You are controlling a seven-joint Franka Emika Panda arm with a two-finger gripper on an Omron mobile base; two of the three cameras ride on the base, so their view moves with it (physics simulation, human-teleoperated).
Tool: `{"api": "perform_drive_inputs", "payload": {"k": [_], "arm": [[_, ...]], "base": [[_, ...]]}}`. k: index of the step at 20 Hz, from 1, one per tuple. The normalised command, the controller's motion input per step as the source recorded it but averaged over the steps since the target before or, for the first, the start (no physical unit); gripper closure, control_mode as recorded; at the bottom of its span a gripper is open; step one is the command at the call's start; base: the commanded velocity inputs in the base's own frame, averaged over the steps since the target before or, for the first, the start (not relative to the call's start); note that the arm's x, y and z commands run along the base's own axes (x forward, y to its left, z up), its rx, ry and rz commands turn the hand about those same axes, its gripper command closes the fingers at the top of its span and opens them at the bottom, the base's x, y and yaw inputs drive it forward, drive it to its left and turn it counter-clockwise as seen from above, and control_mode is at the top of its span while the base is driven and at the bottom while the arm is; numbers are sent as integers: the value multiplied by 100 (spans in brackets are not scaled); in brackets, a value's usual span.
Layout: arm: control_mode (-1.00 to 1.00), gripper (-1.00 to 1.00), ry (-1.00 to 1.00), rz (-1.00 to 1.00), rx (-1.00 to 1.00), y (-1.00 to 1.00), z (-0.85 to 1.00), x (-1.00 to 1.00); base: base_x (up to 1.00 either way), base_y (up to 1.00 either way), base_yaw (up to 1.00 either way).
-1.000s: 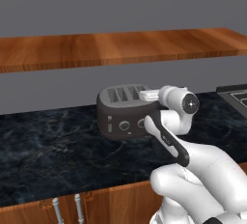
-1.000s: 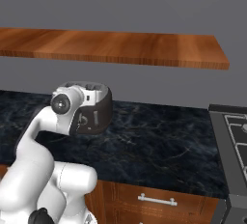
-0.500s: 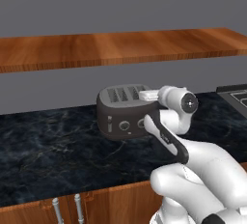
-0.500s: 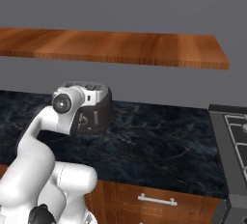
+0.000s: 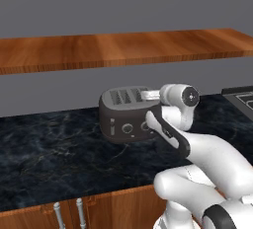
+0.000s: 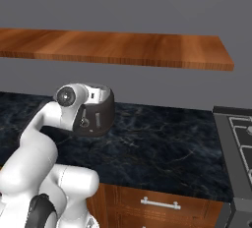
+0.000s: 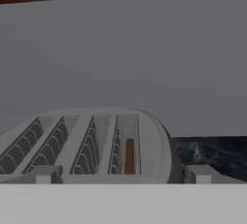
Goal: Start the toaster. Once the lever pops up, take the bread to the plate on the dining counter.
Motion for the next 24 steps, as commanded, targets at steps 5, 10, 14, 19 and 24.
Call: {"api": "perform_drive_inputs", "payload": {"k": [5,10,14,19,24], "arm": [[-100,-100,1,-8,-4,-4,-12,0],[-100,-100,0,-9,-4,-1,-8,2],[-100,-100,0,-2,0,0,0,8],[-100,-100,0,0,0,0,0,16],[-100,-100,0,0,0,0,0,19]], "base": [[0,0,0],[0,0,0],[0,0,0],[0,0,0],[0,0,0]]}}
